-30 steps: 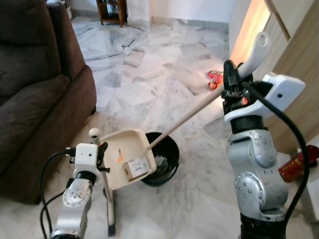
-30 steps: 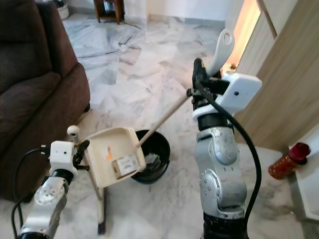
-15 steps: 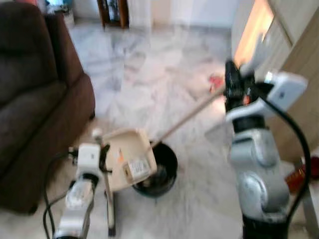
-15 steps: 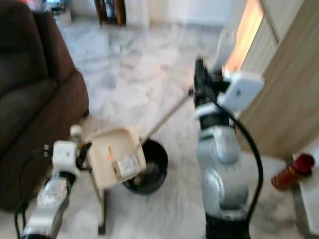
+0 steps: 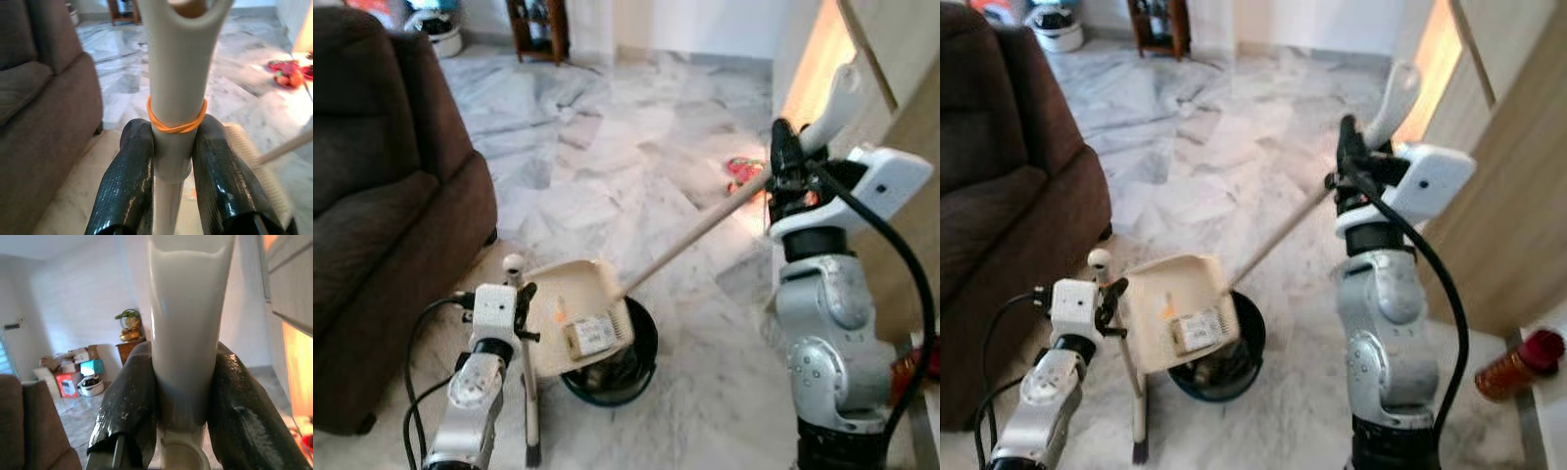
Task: Sweep floor
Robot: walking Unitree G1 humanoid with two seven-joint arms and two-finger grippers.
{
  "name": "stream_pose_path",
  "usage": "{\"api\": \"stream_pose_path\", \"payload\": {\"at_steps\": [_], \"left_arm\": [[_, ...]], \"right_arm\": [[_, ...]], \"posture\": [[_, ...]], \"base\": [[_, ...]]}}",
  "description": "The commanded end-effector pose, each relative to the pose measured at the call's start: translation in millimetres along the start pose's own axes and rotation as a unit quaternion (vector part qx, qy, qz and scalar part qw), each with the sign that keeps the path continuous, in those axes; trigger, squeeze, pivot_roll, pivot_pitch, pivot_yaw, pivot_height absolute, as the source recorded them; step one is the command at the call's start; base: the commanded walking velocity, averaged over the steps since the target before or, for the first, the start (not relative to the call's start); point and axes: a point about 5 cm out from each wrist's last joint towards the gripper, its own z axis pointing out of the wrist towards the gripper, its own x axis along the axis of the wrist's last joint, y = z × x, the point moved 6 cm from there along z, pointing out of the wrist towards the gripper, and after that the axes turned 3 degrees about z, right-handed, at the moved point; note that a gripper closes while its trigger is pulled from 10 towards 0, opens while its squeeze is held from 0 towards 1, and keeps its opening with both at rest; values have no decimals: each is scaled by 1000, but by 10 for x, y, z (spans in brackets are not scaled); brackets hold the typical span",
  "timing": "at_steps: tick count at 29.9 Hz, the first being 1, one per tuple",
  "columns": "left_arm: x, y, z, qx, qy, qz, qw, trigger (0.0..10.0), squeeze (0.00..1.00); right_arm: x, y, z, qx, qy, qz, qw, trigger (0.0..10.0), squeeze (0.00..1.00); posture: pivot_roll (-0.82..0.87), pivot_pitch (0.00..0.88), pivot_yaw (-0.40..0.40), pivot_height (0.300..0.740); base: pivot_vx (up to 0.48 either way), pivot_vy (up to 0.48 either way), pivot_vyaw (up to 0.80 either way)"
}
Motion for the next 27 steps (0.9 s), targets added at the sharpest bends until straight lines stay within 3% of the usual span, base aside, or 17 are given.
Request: {"api": "stream_pose_path", "payload": {"at_steps": [1,19,20,22,27], "left_arm": [[0,-70,-22,9,3,2,1000,10000,0],[-3,-19,-40,-1,4,-3,1000,10000,0],[-4,-20,-38,-1,4,-3,1000,10000,0],[-4,-15,-38,-2,4,-3,1000,10000,0],[5,10,-35,-5,6,-5,1000,10000,0]], "right_arm": [[151,-131,15,21,33,19,999,10000,0],[251,-179,26,30,59,-21,998,10000,0],[290,-226,13,41,73,-62,995,10000,0],[325,-307,-16,54,90,-93,990,10000,0],[326,-492,-80,83,103,-119,984,10000,0]], "posture": [[123,121,-5,740],[122,121,-3,740],[123,113,-2,740],[120,110,0,740],[120,108,0,740]], "base": [[285,0,0],[0,0,0],[0,0,0],[0,0,0],[0,0,0]]}}
